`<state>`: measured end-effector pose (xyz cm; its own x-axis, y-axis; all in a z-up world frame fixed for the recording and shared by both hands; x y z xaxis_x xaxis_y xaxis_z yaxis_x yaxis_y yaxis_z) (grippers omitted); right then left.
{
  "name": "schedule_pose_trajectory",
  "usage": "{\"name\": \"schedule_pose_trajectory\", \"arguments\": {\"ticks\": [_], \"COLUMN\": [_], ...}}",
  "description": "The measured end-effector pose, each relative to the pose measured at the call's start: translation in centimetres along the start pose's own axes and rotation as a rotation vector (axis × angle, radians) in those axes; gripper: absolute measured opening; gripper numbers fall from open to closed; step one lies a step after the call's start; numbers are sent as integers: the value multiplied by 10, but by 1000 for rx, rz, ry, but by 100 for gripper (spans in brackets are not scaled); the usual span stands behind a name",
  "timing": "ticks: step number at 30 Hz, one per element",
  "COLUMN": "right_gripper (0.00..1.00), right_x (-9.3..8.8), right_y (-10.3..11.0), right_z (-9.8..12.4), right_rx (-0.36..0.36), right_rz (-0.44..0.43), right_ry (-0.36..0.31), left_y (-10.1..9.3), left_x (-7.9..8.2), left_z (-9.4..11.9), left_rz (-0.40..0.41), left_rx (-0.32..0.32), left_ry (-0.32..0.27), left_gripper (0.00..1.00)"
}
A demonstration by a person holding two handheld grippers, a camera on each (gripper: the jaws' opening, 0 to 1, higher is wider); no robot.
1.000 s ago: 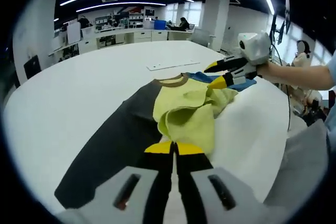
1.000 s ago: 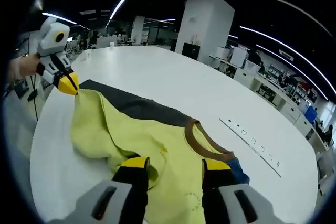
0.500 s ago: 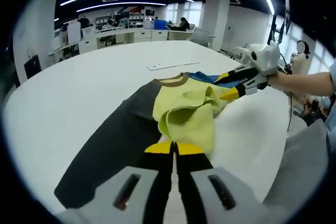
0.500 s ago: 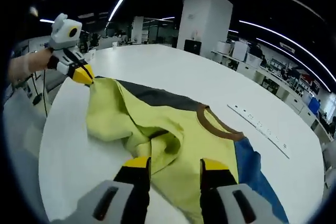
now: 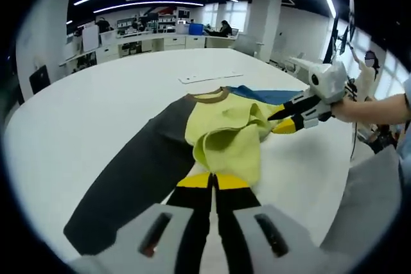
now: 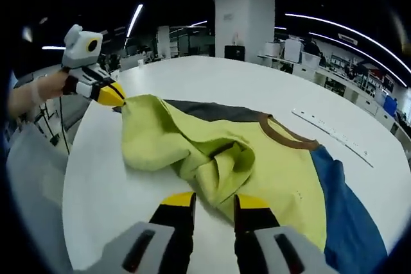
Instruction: Fold the garment on the visible template until the final outline fits inside the template.
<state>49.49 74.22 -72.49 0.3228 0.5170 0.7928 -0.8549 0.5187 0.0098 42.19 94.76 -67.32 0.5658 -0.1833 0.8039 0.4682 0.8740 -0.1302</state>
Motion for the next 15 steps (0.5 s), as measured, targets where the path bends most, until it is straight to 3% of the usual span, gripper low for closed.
{"name": "schedule_pose_trajectory", "arguments": {"ticks": [6,10,15], "right_gripper": [18,12,3], "right_x": [-7,-8,-7], "right_y": [-3,-2,2], "right_z": [-9,-12,-16], "right_rx": [-9,-4,6], "right_rz": [-58,-123,-128], "right_ry": [18,5,-2], "left_y": [1,2,2], "left_x": [0,-1,-2], "left_z": [1,1,1], "left_rz": [4,5,9], "left_rx": [1,3,4], "left_ry": [-2,0,-1], "left_gripper": [0,0,0]}}
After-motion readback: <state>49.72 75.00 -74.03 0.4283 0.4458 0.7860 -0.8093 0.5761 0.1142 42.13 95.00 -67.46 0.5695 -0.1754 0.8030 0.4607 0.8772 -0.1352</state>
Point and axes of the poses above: the point that each gripper's makers call its tool centre point, and the gripper's own axes: z roughly backward along the fingers, y roughly to its left, x roughly out of its top, the point moved 3 cm from there along z, roughly backward along the fingers, and after that the axes turned 1 degree about -x, right-handed, at the moved point
